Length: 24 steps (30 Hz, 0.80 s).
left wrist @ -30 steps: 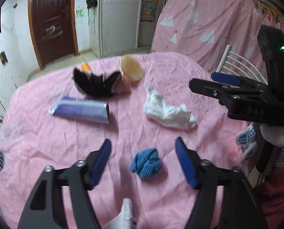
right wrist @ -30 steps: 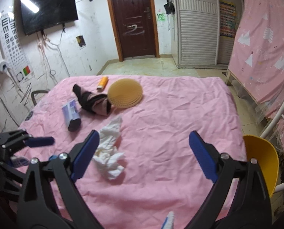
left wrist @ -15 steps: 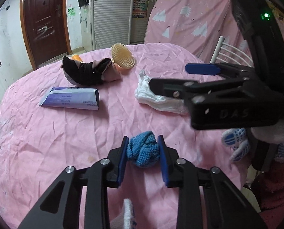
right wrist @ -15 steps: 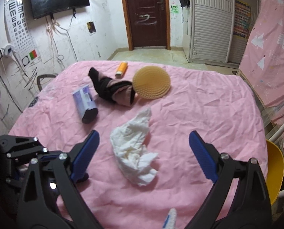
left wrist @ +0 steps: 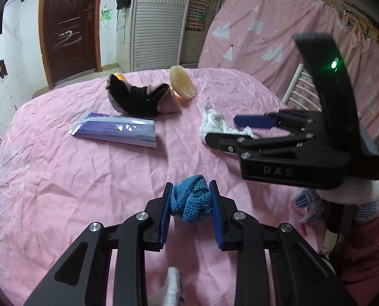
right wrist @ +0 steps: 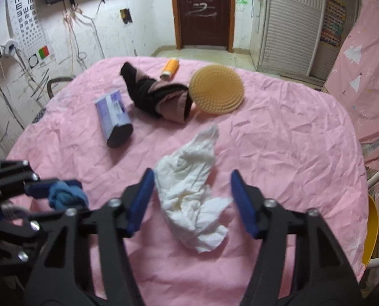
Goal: Collect trash
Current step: 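Grasp the blue knit ball with left gripper while right grasps white tissue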
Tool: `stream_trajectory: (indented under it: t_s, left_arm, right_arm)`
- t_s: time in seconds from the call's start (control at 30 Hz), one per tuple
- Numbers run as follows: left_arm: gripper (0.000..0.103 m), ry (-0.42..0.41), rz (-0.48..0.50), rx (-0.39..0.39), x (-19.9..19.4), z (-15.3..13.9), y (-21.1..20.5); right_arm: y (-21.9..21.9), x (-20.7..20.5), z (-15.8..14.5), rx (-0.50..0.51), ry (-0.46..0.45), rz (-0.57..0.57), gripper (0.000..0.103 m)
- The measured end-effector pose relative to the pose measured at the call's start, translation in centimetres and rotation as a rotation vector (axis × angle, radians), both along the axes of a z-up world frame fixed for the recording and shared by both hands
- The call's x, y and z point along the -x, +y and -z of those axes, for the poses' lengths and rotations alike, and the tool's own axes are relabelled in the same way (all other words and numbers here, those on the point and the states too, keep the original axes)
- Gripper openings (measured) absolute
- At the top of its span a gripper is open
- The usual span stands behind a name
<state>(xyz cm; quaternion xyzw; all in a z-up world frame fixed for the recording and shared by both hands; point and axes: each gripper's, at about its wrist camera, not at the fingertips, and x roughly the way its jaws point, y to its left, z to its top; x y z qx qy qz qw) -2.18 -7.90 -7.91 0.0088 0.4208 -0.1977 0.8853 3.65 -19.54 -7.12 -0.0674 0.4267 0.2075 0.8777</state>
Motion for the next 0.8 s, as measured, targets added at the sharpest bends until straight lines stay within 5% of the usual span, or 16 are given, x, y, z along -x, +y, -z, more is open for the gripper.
stream_trajectory:
  t_s: [0.1, 0.2, 0.8]
  left_arm:
    - [0.018, -0.014, -0.011, -0.005, 0.0, -0.4, 0.3]
    - [0.018, -0.022, -0.022, -0.006, 0.0, -0.7, 0.5]
    - [0.019, -0.078, -0.080, -0.052, -0.7, -2.5, 0.1]
  right_arm:
    - [0.6, 0.1, 0.3, 0.026, 0.004, -0.020, 0.031]
    - [0.6, 0.2, 0.2, 0.030, -0.014, -0.011, 0.028]
    - [-3.9, 1.2, -3.7, -0.052, -0.146, 0.081, 0.027]
